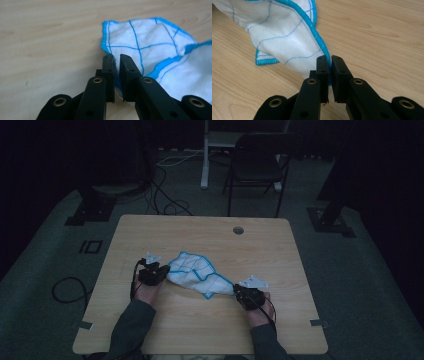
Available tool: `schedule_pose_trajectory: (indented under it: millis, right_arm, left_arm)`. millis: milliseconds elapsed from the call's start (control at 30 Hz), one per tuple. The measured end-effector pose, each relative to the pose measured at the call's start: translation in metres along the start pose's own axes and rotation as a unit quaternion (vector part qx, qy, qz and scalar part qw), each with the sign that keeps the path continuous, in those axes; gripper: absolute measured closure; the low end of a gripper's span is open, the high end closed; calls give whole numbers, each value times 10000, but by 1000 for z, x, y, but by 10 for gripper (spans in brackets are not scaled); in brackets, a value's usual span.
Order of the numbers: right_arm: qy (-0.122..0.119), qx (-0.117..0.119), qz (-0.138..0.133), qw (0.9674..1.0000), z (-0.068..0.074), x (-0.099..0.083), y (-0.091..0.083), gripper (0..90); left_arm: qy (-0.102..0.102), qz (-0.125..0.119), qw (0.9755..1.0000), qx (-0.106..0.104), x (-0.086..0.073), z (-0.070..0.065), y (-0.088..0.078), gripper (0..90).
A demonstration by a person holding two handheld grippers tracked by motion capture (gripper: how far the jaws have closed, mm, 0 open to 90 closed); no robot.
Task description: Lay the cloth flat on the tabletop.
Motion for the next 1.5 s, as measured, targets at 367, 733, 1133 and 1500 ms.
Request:
schedule_pose_trajectory:
  millis: [367,733,1133,1500]
  right_arm:
    - [43,111,48,9999,9,-9,-9,857]
    - [-47,231,113,9997,22,-17,-15,854]
    - [-47,235,107,9997,23,-18,-14,849]
    - [-54,241,28,9997,22,-17,-16,844]
  left_arm:
    - [-180,283,9994,118,-30,16,-11,805]
    - [29,61,10000,66,-14,1,-22,784]
    - [564,-191,9975,-390,42,-56,-14,713]
    - [838,70,9951,-515,39,-90,-2,649]
Point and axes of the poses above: each handheld gripper's, and its own axes: y roughly forward along the jaws, x roughly out of its top, z roughly to its left, the point moved 2 cm from there along y, roughly forward along the jaws, and after that the axes turned 7 degrees about -y, right-handed, at the moved point
